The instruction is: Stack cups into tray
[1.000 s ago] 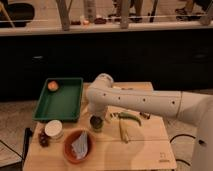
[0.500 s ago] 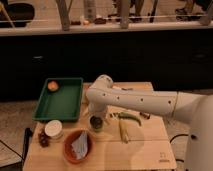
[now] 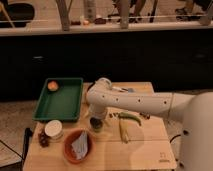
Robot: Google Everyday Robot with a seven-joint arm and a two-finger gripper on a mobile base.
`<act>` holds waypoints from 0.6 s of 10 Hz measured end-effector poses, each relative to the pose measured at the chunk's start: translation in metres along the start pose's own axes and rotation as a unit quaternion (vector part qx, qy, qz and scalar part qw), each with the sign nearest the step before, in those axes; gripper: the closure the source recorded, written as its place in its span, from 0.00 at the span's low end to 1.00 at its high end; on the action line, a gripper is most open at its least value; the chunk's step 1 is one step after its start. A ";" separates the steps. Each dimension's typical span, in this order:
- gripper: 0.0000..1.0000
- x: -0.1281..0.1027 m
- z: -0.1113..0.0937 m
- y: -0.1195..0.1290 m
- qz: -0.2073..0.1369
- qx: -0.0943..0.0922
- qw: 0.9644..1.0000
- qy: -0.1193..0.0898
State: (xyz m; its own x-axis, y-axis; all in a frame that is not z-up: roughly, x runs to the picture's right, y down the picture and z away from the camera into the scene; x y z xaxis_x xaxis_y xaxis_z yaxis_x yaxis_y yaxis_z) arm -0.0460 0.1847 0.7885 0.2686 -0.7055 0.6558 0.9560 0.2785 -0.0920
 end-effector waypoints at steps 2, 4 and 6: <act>0.38 -0.001 0.005 0.002 0.001 -0.005 1.000 -0.004; 0.57 -0.003 0.008 0.004 0.002 -0.006 1.000 -0.006; 0.77 -0.001 0.008 0.006 0.004 -0.002 1.000 -0.005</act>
State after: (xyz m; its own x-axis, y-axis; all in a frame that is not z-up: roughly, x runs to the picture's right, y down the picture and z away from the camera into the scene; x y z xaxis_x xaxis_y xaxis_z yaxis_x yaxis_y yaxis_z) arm -0.0414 0.1924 0.7929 0.2750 -0.6960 0.6632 0.9543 0.2814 -0.1004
